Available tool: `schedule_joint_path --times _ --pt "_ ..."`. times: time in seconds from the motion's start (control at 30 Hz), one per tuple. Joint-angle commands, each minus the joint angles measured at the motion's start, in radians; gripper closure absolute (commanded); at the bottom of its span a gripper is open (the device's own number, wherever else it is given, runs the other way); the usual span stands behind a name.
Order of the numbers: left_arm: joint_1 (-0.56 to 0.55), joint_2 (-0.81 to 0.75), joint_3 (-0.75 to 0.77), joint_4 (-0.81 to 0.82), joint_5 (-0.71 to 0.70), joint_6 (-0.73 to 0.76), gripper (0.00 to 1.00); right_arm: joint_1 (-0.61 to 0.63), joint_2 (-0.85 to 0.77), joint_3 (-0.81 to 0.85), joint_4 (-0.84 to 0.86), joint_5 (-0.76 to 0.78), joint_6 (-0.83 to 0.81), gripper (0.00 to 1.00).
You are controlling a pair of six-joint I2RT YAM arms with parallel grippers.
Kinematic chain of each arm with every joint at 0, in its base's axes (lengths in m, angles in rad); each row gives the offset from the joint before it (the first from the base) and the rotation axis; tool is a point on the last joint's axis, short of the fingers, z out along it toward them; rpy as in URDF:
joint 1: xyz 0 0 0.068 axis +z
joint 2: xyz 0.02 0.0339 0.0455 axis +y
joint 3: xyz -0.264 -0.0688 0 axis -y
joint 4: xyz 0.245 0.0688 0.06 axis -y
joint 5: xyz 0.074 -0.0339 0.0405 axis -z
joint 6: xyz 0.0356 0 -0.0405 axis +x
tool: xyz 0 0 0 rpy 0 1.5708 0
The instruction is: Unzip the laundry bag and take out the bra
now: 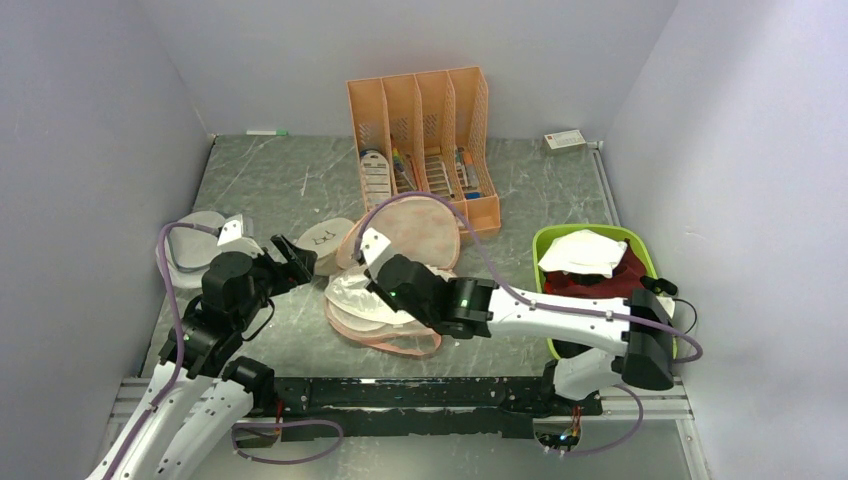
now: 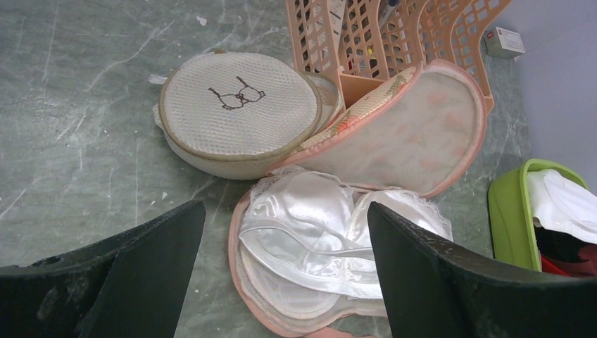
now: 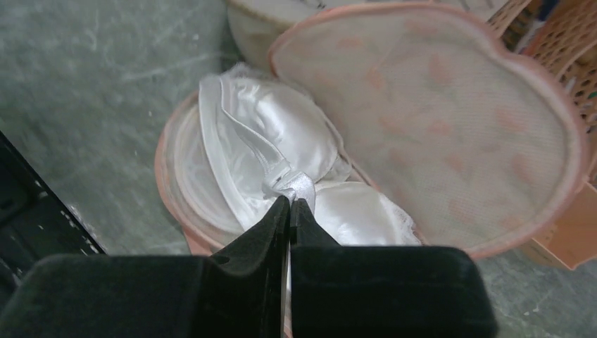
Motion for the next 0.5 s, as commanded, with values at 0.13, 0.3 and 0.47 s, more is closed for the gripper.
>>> schedule_joint_path --times 0.13,0.3,0.47 --pt "0.007 -0.021 0.025 -0.003 -0.023 0.008 0.03 -0.004 -0.207 0.193 -0.072 0.163 0.043 1.0" --pt "0.007 -0.014 0.028 -0.003 -0.026 0.013 0.03 -0.005 -0.329 0.342 -0.155 0.316 0.002 1.0" --pt "0.007 -0.006 0.03 0.009 -0.02 0.029 0.03 -0.005 -0.391 0.438 -0.208 0.52 -0.1 1.0"
